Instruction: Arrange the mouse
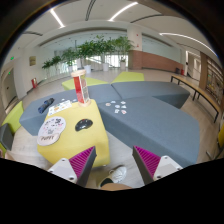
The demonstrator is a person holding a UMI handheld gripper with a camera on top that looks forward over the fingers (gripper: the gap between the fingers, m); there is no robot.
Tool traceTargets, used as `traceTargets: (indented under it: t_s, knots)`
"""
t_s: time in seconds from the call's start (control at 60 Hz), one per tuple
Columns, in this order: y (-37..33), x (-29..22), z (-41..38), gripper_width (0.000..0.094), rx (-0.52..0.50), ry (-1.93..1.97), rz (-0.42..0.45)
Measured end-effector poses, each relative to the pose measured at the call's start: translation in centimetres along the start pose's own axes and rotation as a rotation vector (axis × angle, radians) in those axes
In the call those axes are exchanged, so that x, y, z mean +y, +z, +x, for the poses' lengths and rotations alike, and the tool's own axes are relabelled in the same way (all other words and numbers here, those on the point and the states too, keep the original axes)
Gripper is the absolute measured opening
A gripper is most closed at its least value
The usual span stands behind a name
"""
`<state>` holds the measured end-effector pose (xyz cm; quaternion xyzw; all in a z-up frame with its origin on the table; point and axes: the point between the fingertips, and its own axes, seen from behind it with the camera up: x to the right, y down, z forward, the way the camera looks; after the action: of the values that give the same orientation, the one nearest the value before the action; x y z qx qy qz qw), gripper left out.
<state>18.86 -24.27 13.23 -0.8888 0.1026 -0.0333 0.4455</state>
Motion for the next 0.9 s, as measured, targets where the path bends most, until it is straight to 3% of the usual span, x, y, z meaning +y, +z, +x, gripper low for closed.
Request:
traceTargets:
  t_s: [0.45, 0.667, 0.9]
  knots:
    - [7.7, -2.1, -2.1, 0.0841, -0.042, -0.134, -0.009]
    - [16.2, -2.8, -10.6, 0.0834, -0.215, -0.064, 0.039]
    - [24.5, -0.9, -16.3, 0.0825, -0.275, -0.073, -0.043]
